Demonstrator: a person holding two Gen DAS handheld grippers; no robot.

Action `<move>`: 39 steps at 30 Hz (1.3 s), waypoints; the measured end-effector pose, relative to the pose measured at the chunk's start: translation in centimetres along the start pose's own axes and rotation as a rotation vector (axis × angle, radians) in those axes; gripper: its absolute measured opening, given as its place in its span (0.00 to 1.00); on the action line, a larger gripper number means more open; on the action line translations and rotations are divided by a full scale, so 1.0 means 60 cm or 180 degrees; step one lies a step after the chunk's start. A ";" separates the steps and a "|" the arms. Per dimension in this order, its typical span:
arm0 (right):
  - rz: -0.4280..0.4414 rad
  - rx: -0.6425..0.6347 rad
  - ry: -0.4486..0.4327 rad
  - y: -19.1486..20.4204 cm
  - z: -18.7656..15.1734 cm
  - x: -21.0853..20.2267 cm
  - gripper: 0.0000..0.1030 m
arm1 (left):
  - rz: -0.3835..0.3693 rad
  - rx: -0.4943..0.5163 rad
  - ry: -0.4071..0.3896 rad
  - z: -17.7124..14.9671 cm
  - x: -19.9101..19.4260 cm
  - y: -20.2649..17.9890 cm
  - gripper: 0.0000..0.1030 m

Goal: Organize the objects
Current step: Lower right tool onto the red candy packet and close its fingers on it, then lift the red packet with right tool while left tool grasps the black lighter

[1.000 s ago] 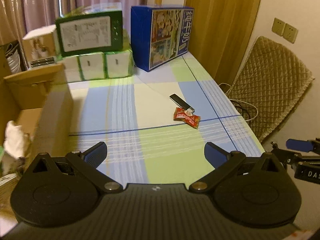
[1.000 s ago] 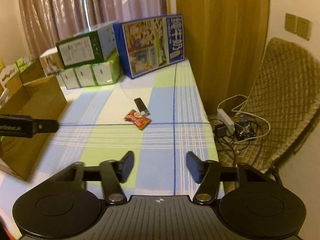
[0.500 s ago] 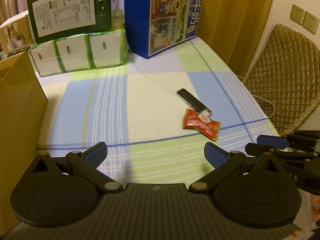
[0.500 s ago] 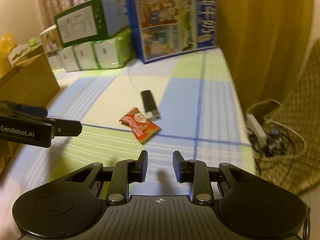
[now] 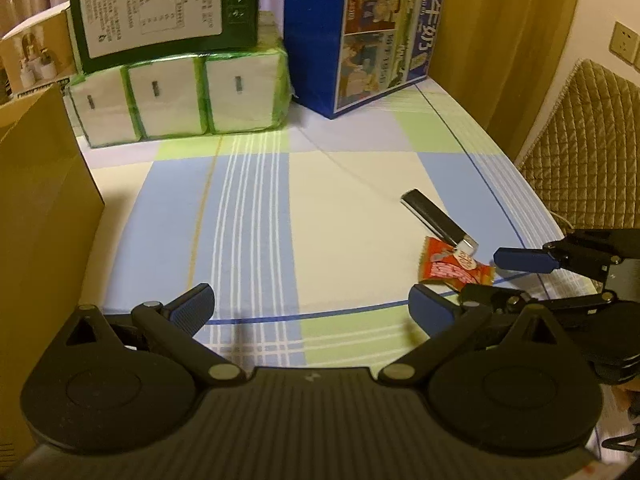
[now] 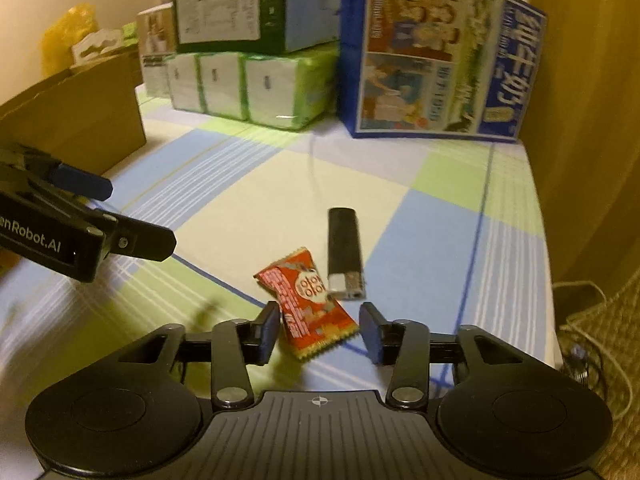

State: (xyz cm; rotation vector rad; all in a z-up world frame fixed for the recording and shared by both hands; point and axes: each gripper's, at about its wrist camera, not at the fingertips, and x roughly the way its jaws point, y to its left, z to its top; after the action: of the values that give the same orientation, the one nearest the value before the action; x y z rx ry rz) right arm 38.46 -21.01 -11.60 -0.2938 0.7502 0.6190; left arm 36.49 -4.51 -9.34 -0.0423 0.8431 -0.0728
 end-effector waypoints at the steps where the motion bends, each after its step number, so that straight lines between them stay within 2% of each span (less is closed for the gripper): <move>1: 0.0018 -0.0041 0.0016 0.001 0.002 0.006 0.41 | -0.0003 -0.0013 0.0005 -0.001 0.002 0.002 0.98; 7: 0.0097 -0.0347 0.0054 0.019 0.012 0.029 0.41 | -0.0008 -0.0058 0.0025 -0.006 0.007 0.010 0.98; 13: 0.0107 -0.0472 0.0074 0.030 0.015 0.036 0.41 | -0.0019 -0.0062 0.0035 -0.008 0.007 0.015 0.98; 18: 0.0235 -0.0430 0.0129 0.029 0.019 0.037 0.41 | -0.0025 -0.0084 0.0044 -0.009 0.005 0.016 0.98; 19: 0.0243 -0.0401 0.0134 0.029 0.020 0.036 0.40 | -0.0032 -0.0085 0.0043 -0.009 0.004 0.016 0.98; 20: 0.0239 -0.0372 0.0125 0.029 0.020 0.034 0.29 | -0.0038 -0.0093 0.0044 -0.008 0.004 0.016 0.98; 23: 0.0254 -0.0165 0.0113 0.022 0.021 0.026 0.25 | -0.0040 -0.0108 0.0030 -0.006 0.001 0.015 0.98; 29: -0.0028 0.0118 -0.0131 -0.013 0.031 -0.008 0.25 | -0.0050 -0.0091 -0.0010 0.007 0.001 0.012 0.98; 32: -0.0375 0.0136 0.0028 -0.030 0.043 0.007 0.25 | -0.0053 -0.0104 -0.0005 0.015 0.008 0.008 0.98; 35: -0.0591 0.0113 0.0241 -0.040 0.051 0.034 0.25 | -0.0078 -0.0095 -0.0004 0.024 0.015 0.001 0.98; 39: -0.0552 0.0097 0.0284 -0.037 0.063 0.052 0.25 | -0.0067 -0.0050 -0.0035 0.034 0.023 -0.006 0.98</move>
State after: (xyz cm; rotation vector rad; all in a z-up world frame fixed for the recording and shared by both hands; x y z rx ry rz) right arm 43.62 -19.71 -11.07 -0.3561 0.8097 0.4324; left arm 38.88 -4.94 -8.99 -0.0663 0.8323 -0.0855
